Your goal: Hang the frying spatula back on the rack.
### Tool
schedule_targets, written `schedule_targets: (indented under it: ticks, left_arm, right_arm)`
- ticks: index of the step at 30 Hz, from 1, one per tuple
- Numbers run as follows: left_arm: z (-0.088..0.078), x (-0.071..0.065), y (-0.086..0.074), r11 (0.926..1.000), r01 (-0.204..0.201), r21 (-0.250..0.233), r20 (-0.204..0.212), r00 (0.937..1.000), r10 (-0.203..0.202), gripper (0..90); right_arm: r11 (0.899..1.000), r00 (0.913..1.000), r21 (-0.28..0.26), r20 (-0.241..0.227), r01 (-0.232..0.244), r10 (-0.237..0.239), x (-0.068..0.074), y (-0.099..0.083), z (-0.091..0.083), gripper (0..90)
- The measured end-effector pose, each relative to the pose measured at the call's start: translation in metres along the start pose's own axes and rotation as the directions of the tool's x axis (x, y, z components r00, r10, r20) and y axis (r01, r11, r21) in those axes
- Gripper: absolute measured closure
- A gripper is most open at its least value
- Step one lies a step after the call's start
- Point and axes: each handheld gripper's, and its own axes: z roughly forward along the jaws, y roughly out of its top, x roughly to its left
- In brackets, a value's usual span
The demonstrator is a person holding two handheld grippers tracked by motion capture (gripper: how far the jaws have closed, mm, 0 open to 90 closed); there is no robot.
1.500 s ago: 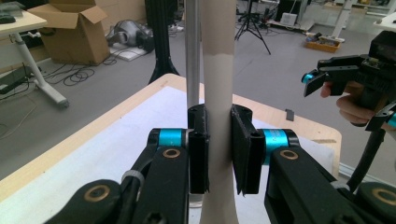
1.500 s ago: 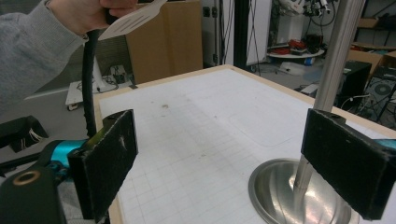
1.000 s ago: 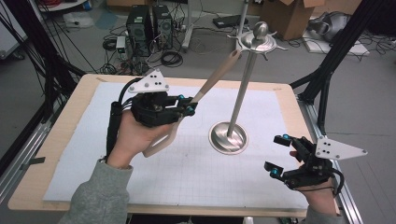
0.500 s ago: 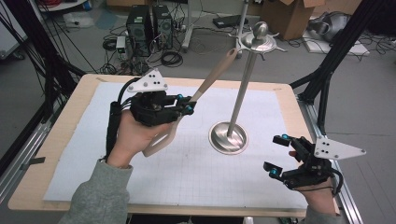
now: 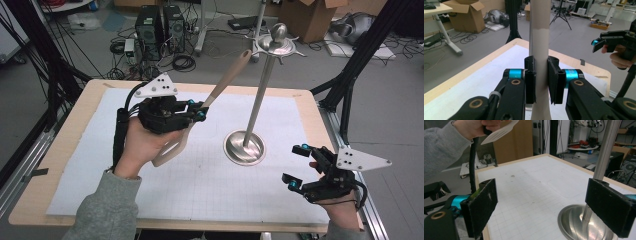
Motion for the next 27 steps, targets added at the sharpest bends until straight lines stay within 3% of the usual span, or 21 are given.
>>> schedule_targets:
  ticks: [27]
  left_arm:
    - [0.023,-0.001,-0.003,0.9994,0.02,0.027,0.032,0.9993,-0.02,77.9]
  right_arm:
    - [1.0,1.0,-0.004,-0.003,-0.003,0.003,-0.001,-0.001,-0.001,9.7]
